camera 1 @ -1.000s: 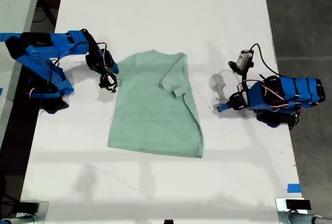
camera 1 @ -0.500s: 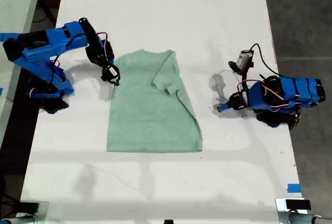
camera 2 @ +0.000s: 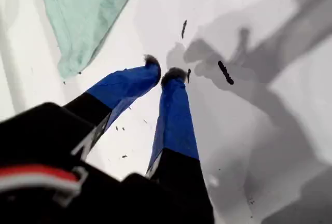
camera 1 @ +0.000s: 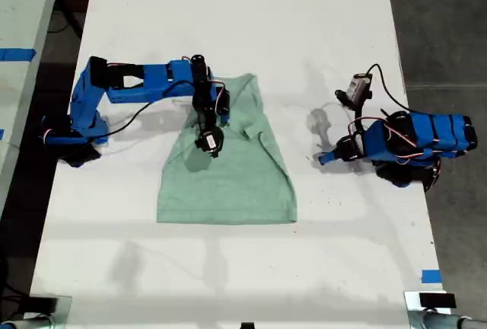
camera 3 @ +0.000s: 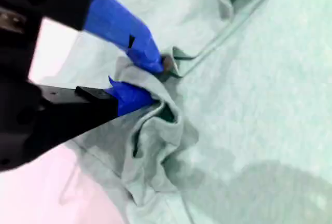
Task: Fold t shirt
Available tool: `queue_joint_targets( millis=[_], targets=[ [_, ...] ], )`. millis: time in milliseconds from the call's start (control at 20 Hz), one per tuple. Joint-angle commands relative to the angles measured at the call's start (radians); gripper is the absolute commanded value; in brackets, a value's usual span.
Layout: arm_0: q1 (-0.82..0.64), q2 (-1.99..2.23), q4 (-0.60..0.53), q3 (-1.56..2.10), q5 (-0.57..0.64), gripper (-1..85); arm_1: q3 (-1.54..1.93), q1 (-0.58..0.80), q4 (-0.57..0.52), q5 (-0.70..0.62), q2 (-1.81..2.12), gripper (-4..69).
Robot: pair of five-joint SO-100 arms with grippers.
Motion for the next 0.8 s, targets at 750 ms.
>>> queue_joint_targets(
  millis=[750],
  targets=[
    [-0.190,1.247,-0.058,1.017,-0.123,-0.2,0.064,-0.006,-0.031,-0.006,0.011,4.6]
  ],
)
